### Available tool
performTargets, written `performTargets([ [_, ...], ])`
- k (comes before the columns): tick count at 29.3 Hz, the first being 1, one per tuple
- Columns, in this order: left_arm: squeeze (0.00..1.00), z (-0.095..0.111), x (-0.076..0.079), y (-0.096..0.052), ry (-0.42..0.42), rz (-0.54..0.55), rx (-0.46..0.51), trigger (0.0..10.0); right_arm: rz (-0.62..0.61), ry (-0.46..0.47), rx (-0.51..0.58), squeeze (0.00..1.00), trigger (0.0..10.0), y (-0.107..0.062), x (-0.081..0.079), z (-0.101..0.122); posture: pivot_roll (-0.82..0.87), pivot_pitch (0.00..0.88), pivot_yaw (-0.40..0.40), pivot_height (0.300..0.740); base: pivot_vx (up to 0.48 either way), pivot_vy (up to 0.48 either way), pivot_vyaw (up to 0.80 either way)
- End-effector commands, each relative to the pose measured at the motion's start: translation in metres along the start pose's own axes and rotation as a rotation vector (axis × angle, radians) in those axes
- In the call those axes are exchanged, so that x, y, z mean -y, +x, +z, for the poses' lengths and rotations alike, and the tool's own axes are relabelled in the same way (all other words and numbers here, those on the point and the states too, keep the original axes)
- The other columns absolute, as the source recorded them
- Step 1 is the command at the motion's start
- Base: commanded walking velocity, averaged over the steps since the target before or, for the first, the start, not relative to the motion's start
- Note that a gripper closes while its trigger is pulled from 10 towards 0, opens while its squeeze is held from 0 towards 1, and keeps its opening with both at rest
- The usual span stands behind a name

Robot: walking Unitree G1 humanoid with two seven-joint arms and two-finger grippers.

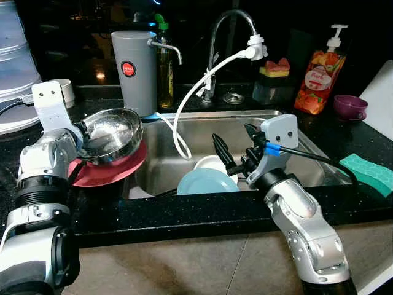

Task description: Kitchen organization

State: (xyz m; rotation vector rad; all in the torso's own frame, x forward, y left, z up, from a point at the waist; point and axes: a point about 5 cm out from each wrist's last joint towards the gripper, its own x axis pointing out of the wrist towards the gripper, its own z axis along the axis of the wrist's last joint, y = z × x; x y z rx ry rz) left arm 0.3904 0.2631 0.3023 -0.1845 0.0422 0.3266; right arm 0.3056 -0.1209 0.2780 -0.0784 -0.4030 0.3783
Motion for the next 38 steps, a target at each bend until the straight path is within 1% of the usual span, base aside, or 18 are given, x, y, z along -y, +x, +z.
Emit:
performTargets([
  [1, 0.00, -0.004, -0.005, 0.000, 0.000, 0.002, -0.030, 10.0, -0.014, -0.002, 0.011, 0.00, 10.0, 0.000, 0.002, 0.001, 0.01, 0.118, 0.002, 0.740, 0.000, 0.000, 0.00],
  [3, 0.00, -0.006, -0.008, 0.000, -0.004, 0.006, -0.038, 10.0, -0.015, -0.001, 0.012, 0.00, 10.0, 0.000, 0.002, 0.001, 0.01, 0.118, 0.002, 0.740, 0.000, 0.000, 0.00],
  [5, 0.00, -0.002, -0.011, -0.003, -0.026, 0.007, -0.020, 10.0, -0.015, -0.001, 0.013, 0.00, 10.0, 0.000, 0.003, 0.001, 0.02, 0.118, 0.001, 0.740, 0.000, 0.000, 0.00],
  [7, 0.00, 0.000, -0.012, -0.004, -0.024, 0.008, -0.005, 10.0, -0.015, 0.000, 0.013, 0.00, 10.0, 0.000, 0.003, 0.001, 0.02, 0.118, -0.003, 0.740, 0.000, 0.000, 0.00],
  [9, 0.00, 0.006, -0.013, -0.006, -0.001, 0.013, 0.034, 10.0, -0.014, 0.000, 0.013, 0.00, 10.0, 0.001, 0.003, 0.001, 0.02, 0.118, -0.006, 0.740, 0.000, 0.000, 0.00],
  [10, 0.00, 0.006, -0.013, -0.006, -0.001, 0.013, 0.034, 10.0, -0.014, 0.000, 0.013, 0.00, 10.0, 0.001, 0.003, 0.001, 0.02, 0.118, -0.006, 0.740, 0.000, 0.000, 0.00],
  [11, 0.00, 0.010, -0.013, -0.008, 0.022, 0.010, 0.056, 10.0, -0.011, 0.001, 0.012, 0.00, 10.0, 0.001, 0.002, 0.000, 0.02, 0.116, -0.008, 0.740, 0.000, 0.000, 0.00],
  [15, 0.00, 0.017, -0.015, -0.011, 0.034, 0.005, 0.077, 10.0, -0.005, 0.002, 0.013, 0.00, 10.0, 0.002, 0.002, 0.000, 0.02, 0.113, -0.007, 0.740, 0.000, 0.000, 0.00],
  [19, 0.00, 0.013, -0.016, -0.011, 0.024, -0.003, 0.056, 10.0, -0.005, 0.003, 0.015, 0.00, 10.0, 0.002, 0.002, 0.000, 0.03, 0.110, -0.006, 0.740, 0.000, 0.000, 0.00],
  [25, 0.00, 0.000, -0.010, -0.010, -0.034, -0.065, -0.013, 10.0, -0.004, 0.002, 0.019, 0.00, 10.0, 0.003, 0.001, 0.000, 0.03, 0.103, -0.003, 0.740, 0.000, 0.000, 0.00],
  [29, 0.00, -0.002, -0.006, -0.010, -0.030, -0.092, -0.028, 10.0, -0.004, 0.000, 0.020, 0.00, 10.0, 0.003, 0.001, 0.001, 0.03, 0.103, -0.003, 0.740, 0.000, 0.000, 0.00],
  [30, 0.00, -0.007, -0.005, -0.010, -0.008, -0.103, -0.050, 10.0, -0.005, -0.002, 0.021, 0.00, 10.0, 0.003, 0.002, 0.001, 0.02, 0.096, -0.002, 0.740, 0.000, 0.000, 0.00],
  [32, 0.00, -0.008, -0.006, -0.010, 0.000, -0.104, -0.055, 10.0, -0.005, -0.003, 0.022, 0.00, 10.0, 0.003, 0.002, 0.000, 0.02, 0.096, 0.000, 0.740, 0.000, 0.000, 0.00],
  [35, 0.00, -0.012, -0.007, -0.010, 0.004, -0.103, -0.074, 10.0, -0.007, -0.002, 0.023, 0.00, 10.0, 0.002, 0.002, 0.000, 0.03, 0.095, 0.001, 0.740, 0.000, 0.000, 0.00],
  [38, 0.00, -0.019, -0.015, -0.009, 0.004, -0.065, -0.097, 10.0, -0.007, 0.001, 0.025, 0.00, 10.0, 0.002, 0.001, 0.000, 0.03, 0.094, 0.002, 0.740, 0.000, 0.000, 0.00],
])
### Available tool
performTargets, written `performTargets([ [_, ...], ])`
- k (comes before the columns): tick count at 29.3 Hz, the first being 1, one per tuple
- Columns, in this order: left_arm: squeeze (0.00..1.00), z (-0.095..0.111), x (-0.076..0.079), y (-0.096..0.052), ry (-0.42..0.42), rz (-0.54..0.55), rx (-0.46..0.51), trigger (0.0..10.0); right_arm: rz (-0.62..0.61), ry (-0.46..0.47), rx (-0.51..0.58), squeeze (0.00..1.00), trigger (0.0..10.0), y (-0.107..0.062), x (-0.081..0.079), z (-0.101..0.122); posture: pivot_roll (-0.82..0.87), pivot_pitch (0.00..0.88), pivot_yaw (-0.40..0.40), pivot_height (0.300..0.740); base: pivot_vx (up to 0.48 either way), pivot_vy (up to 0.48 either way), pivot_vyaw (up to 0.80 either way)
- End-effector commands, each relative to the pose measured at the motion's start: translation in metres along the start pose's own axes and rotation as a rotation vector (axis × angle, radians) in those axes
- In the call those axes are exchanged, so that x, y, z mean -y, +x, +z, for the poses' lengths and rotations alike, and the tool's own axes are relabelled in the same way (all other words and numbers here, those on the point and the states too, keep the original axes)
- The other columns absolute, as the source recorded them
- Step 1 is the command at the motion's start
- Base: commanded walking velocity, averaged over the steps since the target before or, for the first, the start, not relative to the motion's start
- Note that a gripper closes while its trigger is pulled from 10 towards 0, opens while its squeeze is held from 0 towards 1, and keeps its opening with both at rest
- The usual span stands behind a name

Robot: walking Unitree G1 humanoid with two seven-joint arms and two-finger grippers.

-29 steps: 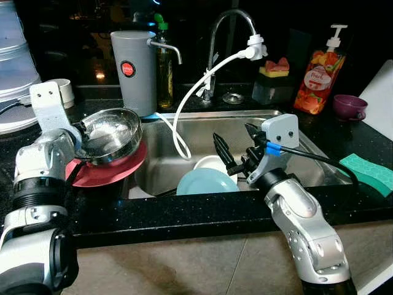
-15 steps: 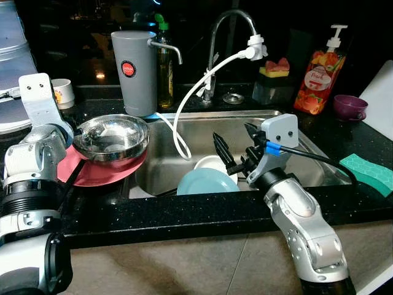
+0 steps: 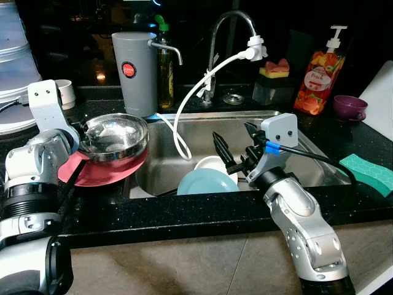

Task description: Kitchen organization

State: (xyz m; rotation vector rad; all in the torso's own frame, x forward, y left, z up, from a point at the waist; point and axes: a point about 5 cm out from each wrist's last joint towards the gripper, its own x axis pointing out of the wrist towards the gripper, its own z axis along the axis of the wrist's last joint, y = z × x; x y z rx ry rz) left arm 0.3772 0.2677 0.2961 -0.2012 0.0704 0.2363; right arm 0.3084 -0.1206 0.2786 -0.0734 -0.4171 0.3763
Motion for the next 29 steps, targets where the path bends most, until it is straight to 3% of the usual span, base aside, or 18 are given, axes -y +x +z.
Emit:
performTargets([
  [1, 0.00, -0.014, -0.008, 0.001, 0.010, 0.038, -0.061, 10.0, -0.003, 0.000, 0.011, 0.00, 10.0, 0.000, 0.000, 0.001, 0.03, 0.093, 0.002, 0.740, 0.000, 0.000, 0.00],
  [13, 0.00, -0.013, -0.016, -0.001, 0.034, 0.078, -0.043, 9.7, 0.000, 0.001, 0.016, 0.00, 10.0, 0.001, 0.000, 0.001, 0.03, 0.092, -0.002, 0.740, 0.000, 0.000, 0.00],
  [17, 0.00, 0.007, -0.016, -0.005, 0.028, 0.103, 0.045, 10.0, -0.005, 0.002, 0.015, 0.00, 10.0, 0.000, 0.000, 0.001, 0.03, 0.094, 0.001, 0.740, 0.000, 0.000, 0.00],
  [29, 0.00, 0.020, -0.015, -0.008, 0.016, 0.067, 0.056, 10.0, -0.007, 0.004, 0.015, 0.00, 10.0, 0.001, 0.000, 0.000, 0.03, 0.096, 0.002, 0.740, 0.000, 0.000, 0.00],
])
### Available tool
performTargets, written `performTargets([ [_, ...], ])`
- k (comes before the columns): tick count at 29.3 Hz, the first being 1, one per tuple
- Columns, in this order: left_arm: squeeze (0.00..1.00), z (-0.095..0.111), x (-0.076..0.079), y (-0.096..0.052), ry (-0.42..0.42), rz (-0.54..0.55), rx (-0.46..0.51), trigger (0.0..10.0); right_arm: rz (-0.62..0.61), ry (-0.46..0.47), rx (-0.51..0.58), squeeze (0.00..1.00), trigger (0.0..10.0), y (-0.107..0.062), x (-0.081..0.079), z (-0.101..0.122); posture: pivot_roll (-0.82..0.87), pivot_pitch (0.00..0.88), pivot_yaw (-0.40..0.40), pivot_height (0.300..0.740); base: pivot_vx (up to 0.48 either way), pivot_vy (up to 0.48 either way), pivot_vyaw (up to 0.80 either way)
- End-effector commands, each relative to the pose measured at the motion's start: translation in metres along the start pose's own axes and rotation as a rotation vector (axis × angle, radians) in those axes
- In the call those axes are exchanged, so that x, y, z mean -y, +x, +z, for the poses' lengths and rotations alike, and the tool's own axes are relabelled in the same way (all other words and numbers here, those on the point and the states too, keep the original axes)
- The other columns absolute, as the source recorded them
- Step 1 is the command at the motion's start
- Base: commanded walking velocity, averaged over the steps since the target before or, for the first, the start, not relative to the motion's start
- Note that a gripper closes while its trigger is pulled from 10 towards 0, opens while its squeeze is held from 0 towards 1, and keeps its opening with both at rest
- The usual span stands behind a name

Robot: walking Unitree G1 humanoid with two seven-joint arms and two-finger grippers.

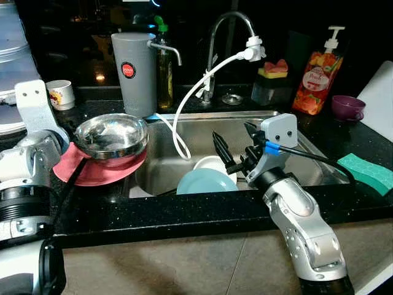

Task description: Kitchen organization

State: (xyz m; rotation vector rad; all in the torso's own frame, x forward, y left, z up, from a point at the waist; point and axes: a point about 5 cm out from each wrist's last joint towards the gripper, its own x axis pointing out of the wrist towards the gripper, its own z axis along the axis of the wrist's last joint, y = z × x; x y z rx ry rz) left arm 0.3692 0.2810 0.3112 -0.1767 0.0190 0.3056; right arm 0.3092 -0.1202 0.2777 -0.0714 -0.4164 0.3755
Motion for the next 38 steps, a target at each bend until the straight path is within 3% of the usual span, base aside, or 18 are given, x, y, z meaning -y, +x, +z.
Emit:
performTargets([
  [1, 0.00, -0.004, -0.001, -0.001, -0.020, -0.020, -0.039, 10.0, -0.005, 0.002, 0.015, 0.00, 10.0, 0.000, 0.000, 0.001, 0.04, 0.101, 0.004, 0.740, 0.000, 0.000, 0.00],
  [10, 0.00, -0.025, 0.003, 0.000, -0.064, -0.049, -0.122, 10.0, -0.009, 0.002, 0.014, 0.00, 10.0, 0.000, 0.001, 0.001, 0.03, 0.105, 0.003, 0.740, 0.000, 0.000, 0.00],
  [11, 0.00, -0.028, 0.003, 0.001, -0.069, -0.048, -0.133, 9.0, -0.010, 0.000, 0.013, 0.00, 10.0, 0.000, 0.002, 0.001, 0.03, 0.105, 0.003, 0.740, 0.000, 0.000, 0.00],
  [12, 0.00, -0.030, 0.003, 0.001, -0.071, -0.048, -0.139, 8.6, -0.010, 0.000, 0.013, 0.00, 10.0, 0.000, 0.002, 0.001, 0.03, 0.105, 0.003, 0.740, 0.000, 0.000, 0.00],
  [13, 0.00, -0.030, 0.003, 0.001, -0.072, -0.048, -0.143, 6.2, -0.011, 0.000, 0.014, 0.00, 10.0, 0.000, 0.002, 0.001, 0.03, 0.105, 0.003, 0.740, 0.000, 0.000, 0.00],
  [15, 0.00, -0.031, 0.003, 0.001, -0.072, -0.047, -0.146, 6.2, -0.011, 0.000, 0.014, 0.00, 10.0, 0.000, 0.002, 0.001, 0.03, 0.105, 0.003, 0.740, 0.000, 0.000, 0.00],
  [16, 0.00, -0.032, 0.002, 0.001, -0.072, -0.045, -0.149, 3.8, -0.012, 0.000, 0.014, 0.00, 10.0, 0.000, 0.002, 0.001, 0.03, 0.105, 0.003, 0.740, 0.000, 0.000, 0.00],
  [17, 0.00, -0.032, 0.002, 0.001, -0.072, -0.045, -0.149, 3.8, -0.012, 0.000, 0.014, 0.00, 10.0, 0.000, 0.002, 0.001, 0.03, 0.105, 0.003, 0.740, 0.000, 0.000, 0.00],
  [18, 0.00, -0.033, 0.002, 0.001, -0.071, -0.041, -0.152, 1.9, -0.012, 0.001, 0.015, 0.00, 10.0, 0.000, 0.002, 0.002, 0.03, 0.106, 0.003, 0.740, 0.000, 0.000, 0.00],
  [19, 0.00, -0.034, 0.001, 0.001, -0.070, -0.036, -0.155, 1.3, -0.012, 0.001, 0.016, 0.00, 10.0, 0.000, 0.002, 0.002, 0.03, 0.106, 0.003, 0.740, 0.000, 0.000, 0.00],
  [20, 0.00, -0.035, 0.000, 0.001, -0.069, -0.028, -0.157, 0.0, -0.012, 0.002, 0.016, 0.00, 10.0, 0.001, 0.002, 0.002, 0.03, 0.106, 0.003, 0.740, 0.000, 0.000, 0.00],
  [28, 0.00, -0.035, -0.003, 0.002, -0.063, -0.008, -0.152, 0.0, -0.013, 0.003, 0.018, 0.00, 10.0, 0.001, 0.002, 0.002, 0.03, 0.107, 0.002, 0.740, 0.000, 0.000, 0.00],
  [33, 0.00, -0.019, -0.001, 0.001, -0.081, -0.005, -0.021, 0.0, -0.016, 0.003, 0.022, 0.00, 10.0, 0.001, 0.002, 0.003, 0.03, 0.108, -0.002, 0.740, 0.000, 0.000, 0.00],
  [34, 0.00, -0.011, 0.002, -0.001, -0.117, -0.038, 0.028, 5.9, -0.017, 0.004, 0.025, 0.00, 10.0, 0.001, 0.002, 0.004, 0.03, 0.109, -0.001, 0.740, 0.000, 0.000, 0.00],
  [35, 0.00, -0.006, 0.004, -0.003, -0.143, -0.061, 0.060, 5.9, -0.018, 0.005, 0.027, 0.00, 10.0, 0.001, 0.002, 0.004, 0.03, 0.109, -0.001, 0.740, 0.000, 0.000, 0.00],
  [36, 0.00, 0.003, 0.008, -0.006, -0.170, -0.096, 0.119, 10.0, -0.021, 0.007, 0.031, 0.00, 10.0, 0.002, 0.003, 0.005, 0.03, 0.109, -0.001, 0.740, 0.000, 0.000, 0.00],
  [38, 0.00, 0.016, 0.013, -0.011, -0.186, -0.145, 0.212, 10.0, -0.025, 0.020, 0.041, 0.00, 10.0, 0.003, 0.003, 0.007, 0.03, 0.109, -0.001, 0.740, 0.000, 0.000, 0.00],
])
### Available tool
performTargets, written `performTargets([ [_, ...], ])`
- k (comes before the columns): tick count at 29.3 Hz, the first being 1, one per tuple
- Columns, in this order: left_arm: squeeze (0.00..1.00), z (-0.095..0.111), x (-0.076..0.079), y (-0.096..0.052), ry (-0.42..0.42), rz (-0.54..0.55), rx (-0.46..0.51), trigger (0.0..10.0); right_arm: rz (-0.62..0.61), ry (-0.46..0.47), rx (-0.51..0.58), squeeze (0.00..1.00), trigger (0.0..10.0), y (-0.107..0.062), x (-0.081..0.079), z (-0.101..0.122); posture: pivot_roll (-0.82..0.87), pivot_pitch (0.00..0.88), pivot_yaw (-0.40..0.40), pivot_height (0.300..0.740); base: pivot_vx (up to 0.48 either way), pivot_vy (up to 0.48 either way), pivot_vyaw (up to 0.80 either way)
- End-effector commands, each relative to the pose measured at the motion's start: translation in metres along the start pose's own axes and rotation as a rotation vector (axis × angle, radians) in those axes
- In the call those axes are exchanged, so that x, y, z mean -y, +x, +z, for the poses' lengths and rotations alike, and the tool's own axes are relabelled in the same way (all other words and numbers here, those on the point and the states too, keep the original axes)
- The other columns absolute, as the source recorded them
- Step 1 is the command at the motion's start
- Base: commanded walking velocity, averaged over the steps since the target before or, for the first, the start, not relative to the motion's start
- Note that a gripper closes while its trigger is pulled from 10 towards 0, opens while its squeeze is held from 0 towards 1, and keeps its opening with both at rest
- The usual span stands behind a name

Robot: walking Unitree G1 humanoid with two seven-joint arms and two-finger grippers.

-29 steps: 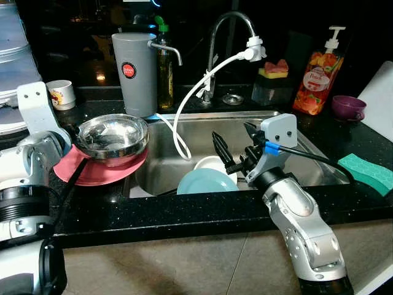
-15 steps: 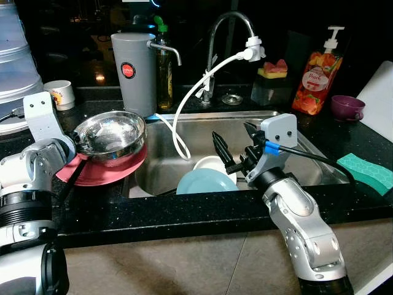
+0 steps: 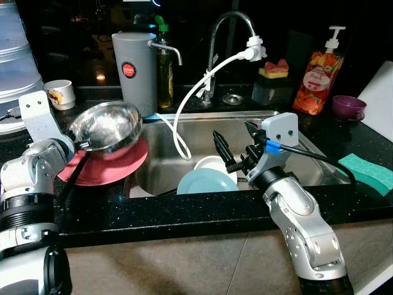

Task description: Kitchen organization

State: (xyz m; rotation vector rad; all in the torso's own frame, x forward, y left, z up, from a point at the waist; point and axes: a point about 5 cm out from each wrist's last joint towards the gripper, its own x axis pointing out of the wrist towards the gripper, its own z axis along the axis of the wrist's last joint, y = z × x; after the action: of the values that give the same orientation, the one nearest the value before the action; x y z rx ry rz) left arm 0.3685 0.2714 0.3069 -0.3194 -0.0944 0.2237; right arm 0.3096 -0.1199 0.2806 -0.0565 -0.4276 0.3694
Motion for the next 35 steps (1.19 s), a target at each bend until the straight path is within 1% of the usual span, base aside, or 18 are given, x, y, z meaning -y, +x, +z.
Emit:
performTargets([
  [1, 0.00, 0.029, 0.013, -0.008, -0.008, -0.095, 0.180, 10.0, -0.019, 0.030, 0.038, 0.00, 10.0, 0.002, 0.002, 0.007, 0.03, 0.109, -0.001, 0.740, 0.000, 0.000, 0.00],
  [3, 0.00, 0.034, 0.021, -0.012, 0.059, -0.136, 0.231, 10.0, -0.030, 0.093, 0.052, 0.00, 10.0, 0.003, 0.002, 0.010, 0.03, 0.109, -0.001, 0.740, 0.000, 0.000, 0.00],
  [6, 0.00, 0.036, 0.035, -0.019, 0.240, -0.191, 0.322, 10.0, -0.046, 0.218, 0.076, 0.00, 10.0, 0.005, 0.002, 0.016, 0.03, 0.109, -0.001, 0.740, 0.000, 0.000, 0.00],
  [8, 0.00, 0.034, 0.044, -0.023, 0.326, -0.221, 0.374, 10.0, -0.045, 0.275, 0.085, 0.00, 10.0, 0.007, 0.001, 0.019, 0.03, 0.109, -0.001, 0.740, 0.000, 0.000, 0.00],
  [10, 0.00, 0.030, 0.054, -0.026, 0.381, -0.258, 0.420, 10.0, -0.026, 0.349, 0.090, 0.00, 10.0, 0.008, -0.004, 0.021, 0.03, 0.108, -0.003, 0.740, 0.000, 0.000, 0.00],
  [13, 0.00, 0.028, 0.061, -0.028, 0.389, -0.283, 0.449, 10.0, -0.007, 0.407, 0.096, 0.00, 10.0, 0.009, -0.009, 0.023, 0.03, 0.108, -0.003, 0.740, 0.000, 0.000, 0.00],
  [14, 0.00, 0.026, 0.066, -0.030, 0.403, -0.300, 0.468, 10.0, 0.004, 0.437, 0.099, 0.00, 10.0, 0.010, -0.012, 0.024, 0.03, 0.108, -0.003, 0.740, 0.000, 0.000, 0.00],
  [15, 0.00, 0.022, 0.074, -0.033, 0.437, -0.330, 0.497, 10.0, 0.022, 0.477, 0.102, 0.00, 10.0, 0.010, -0.016, 0.026, 0.03, 0.108, -0.003, 0.740, 0.000, 0.000, 0.00],
  [16, 0.00, 0.022, 0.074, -0.033, 0.437, -0.330, 0.497, 10.0, 0.022, 0.477, 0.102, 0.00, 10.0, 0.010, -0.016, 0.026, 0.03, 0.108, -0.003, 0.740, 0.000, 0.000, 0.00],
  [18, 0.00, 0.018, 0.083, -0.037, 0.469, -0.373, 0.517, 10.0, 0.034, 0.493, 0.090, 0.00, 10.0, 0.011, -0.019, 0.025, 0.03, 0.108, -0.003, 0.740, 0.000, 0.000, 0.00],
  [23, 0.00, 0.006, 0.100, -0.046, 0.495, -0.472, 0.537, 10.0, 0.040, 0.481, -0.024, 0.00, 10.0, 0.012, -0.026, 0.009, 0.03, 0.108, -0.003, 0.740, 0.000, 0.000, 0.00],
  [26, 0.00, 0.000, 0.108, -0.049, 0.530, -0.520, 0.543, 10.0, 0.053, 0.484, -0.042, 0.00, 10.0, 0.012, -0.029, 0.007, 0.03, 0.108, -0.003, 0.740, 0.000, 0.000, 0.00],
  [27, 0.00, -0.004, 0.112, -0.052, 0.533, -0.555, 0.548, 10.0, 0.058, 0.471, -0.053, 0.00, 10.0, 0.012, -0.029, 0.007, 0.01, 0.109, -0.005, 0.740, 0.000, 0.000, 0.00],
  [28, 0.00, -0.004, 0.112, -0.052, 0.533, -0.555, 0.548, 10.0, 0.058, 0.471, -0.053, 0.00, 10.0, 0.012, -0.029, 0.007, 0.01, 0.109, -0.005, 0.740, 0.000, 0.000, 0.00],
  [29, 0.00, -0.008, 0.118, -0.055, 0.517, -0.585, 0.556, 10.0, 0.056, 0.463, -0.066, 0.00, 10.0, 0.012, -0.029, 0.006, 0.01, 0.109, -0.005, 0.740, 0.000, 0.000, 0.00],
  [31, 0.00, -0.009, 0.121, -0.057, 0.513, -0.599, 0.561, 10.0, 0.052, 0.458, -0.071, 0.00, 10.0, 0.012, -0.028, 0.005, 0.01, 0.109, -0.005, 0.740, 0.000, 0.000, 0.00],
  [32, 0.00, -0.010, 0.125, -0.061, 0.504, -0.623, 0.570, 10.0, 0.040, 0.448, -0.081, 0.00, 10.0, 0.011, -0.026, 0.004, 0.01, 0.105, -0.007, 0.740, 0.000, 0.000, 0.00],
  [35, 0.00, -0.011, 0.127, -0.064, 0.498, -0.635, 0.576, 10.0, 0.023, 0.434, -0.097, 0.00, 10.0, 0.011, -0.023, 0.002, 0.01, 0.105, -0.007, 0.740, 0.000, 0.000, 0.00],
])
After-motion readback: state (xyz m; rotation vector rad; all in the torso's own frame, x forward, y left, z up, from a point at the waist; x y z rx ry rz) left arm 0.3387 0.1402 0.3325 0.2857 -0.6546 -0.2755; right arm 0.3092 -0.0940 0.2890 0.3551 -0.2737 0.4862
